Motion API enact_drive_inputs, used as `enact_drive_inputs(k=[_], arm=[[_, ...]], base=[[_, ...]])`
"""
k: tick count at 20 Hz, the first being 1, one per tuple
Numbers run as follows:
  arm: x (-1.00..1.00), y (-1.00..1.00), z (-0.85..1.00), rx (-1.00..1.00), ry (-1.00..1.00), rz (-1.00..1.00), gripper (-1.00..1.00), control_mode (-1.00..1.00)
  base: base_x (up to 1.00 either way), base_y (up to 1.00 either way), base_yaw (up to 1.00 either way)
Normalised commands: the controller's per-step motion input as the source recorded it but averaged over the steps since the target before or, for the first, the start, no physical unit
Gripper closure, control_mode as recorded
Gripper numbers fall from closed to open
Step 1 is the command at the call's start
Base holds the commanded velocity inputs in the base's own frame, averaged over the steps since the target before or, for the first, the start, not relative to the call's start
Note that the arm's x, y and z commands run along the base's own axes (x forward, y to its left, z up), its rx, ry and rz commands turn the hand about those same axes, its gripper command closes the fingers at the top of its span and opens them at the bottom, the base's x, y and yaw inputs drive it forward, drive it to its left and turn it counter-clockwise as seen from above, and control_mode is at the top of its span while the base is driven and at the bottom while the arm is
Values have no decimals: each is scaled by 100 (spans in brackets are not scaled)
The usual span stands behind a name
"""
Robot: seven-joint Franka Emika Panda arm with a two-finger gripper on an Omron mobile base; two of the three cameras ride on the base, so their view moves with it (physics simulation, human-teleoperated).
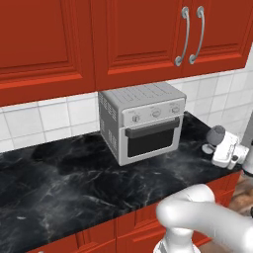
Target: Retrieve the wine glasses from the counter and place one next to each plate.
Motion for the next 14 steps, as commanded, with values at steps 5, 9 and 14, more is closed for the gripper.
enact_drive_inputs(k=[5, 9, 14], arm=[[-41, 5, 98, 0, -5, -7, 100, -100], [-49, 1, 82, 0, -6, -5, 100, -100], [-67, 15, 57, 0, -13, 0, 100, -100]], base=[[0, 0, 0], [0, 0, 0], [0, 0, 0]])
